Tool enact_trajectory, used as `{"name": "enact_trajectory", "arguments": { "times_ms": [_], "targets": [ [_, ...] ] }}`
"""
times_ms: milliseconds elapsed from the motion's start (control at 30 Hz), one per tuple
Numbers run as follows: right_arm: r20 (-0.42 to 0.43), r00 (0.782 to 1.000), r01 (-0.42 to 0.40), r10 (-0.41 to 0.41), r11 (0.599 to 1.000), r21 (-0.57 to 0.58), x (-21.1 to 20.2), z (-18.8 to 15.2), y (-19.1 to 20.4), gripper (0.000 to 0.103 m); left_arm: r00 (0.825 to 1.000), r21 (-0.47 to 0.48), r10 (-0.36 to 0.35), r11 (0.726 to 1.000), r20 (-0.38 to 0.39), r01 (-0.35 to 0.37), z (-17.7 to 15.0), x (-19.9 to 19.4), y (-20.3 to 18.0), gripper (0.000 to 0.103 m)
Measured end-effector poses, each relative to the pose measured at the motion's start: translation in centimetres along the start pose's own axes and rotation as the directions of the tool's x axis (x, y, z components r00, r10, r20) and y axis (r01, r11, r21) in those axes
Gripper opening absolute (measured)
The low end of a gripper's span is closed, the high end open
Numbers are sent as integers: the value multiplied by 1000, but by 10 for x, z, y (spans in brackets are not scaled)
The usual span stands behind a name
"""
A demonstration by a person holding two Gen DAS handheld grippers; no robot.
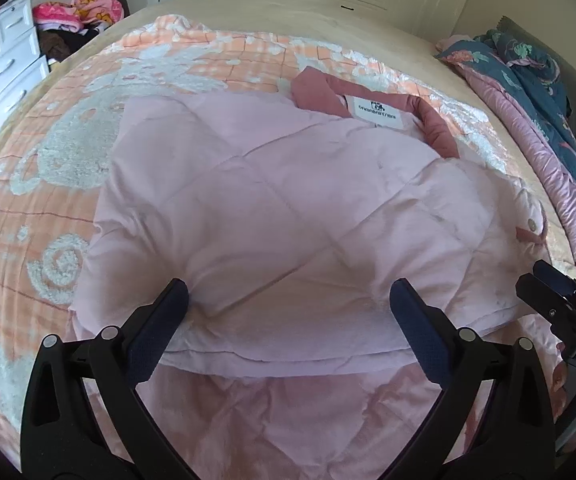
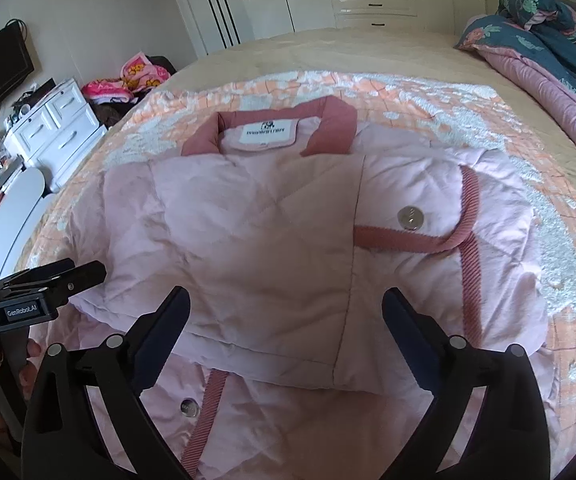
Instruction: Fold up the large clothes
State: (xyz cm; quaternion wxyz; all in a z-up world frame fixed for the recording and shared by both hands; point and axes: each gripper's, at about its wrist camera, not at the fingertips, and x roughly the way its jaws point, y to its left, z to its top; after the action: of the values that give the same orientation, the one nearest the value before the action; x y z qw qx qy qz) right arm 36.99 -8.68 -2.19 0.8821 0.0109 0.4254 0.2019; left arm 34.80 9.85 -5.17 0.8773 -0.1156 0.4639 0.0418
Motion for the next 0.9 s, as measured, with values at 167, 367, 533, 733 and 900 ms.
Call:
{"name": "enact_trajectory", "arguments": {
  "times_ms": [167,367,533,733,900],
  "targets": [
    [25,1000,0,0,1000,14,-12,4,-3,97,1000,-13,-17,1000,4,17,1,-10,0,94],
    [63,998,-6,4,1000,20,-32,8,-4,97,999,-8,-36,999,33,36,5,-28,-2,94],
    [118,993,-10,8,1000,11,-57,11,2,98,996,-10,-59,998,62,60,7,-45,-3,94],
    [183,983,3,-2,1000,-5,-86,15,7,99,992,-22,-81,996,101,84,9,-66,-1,94],
    [226,974,10,-9,1000,0,-107,14,7,99,986,-25,-97,995,134,101,10,-84,2,94]
  ]
}}
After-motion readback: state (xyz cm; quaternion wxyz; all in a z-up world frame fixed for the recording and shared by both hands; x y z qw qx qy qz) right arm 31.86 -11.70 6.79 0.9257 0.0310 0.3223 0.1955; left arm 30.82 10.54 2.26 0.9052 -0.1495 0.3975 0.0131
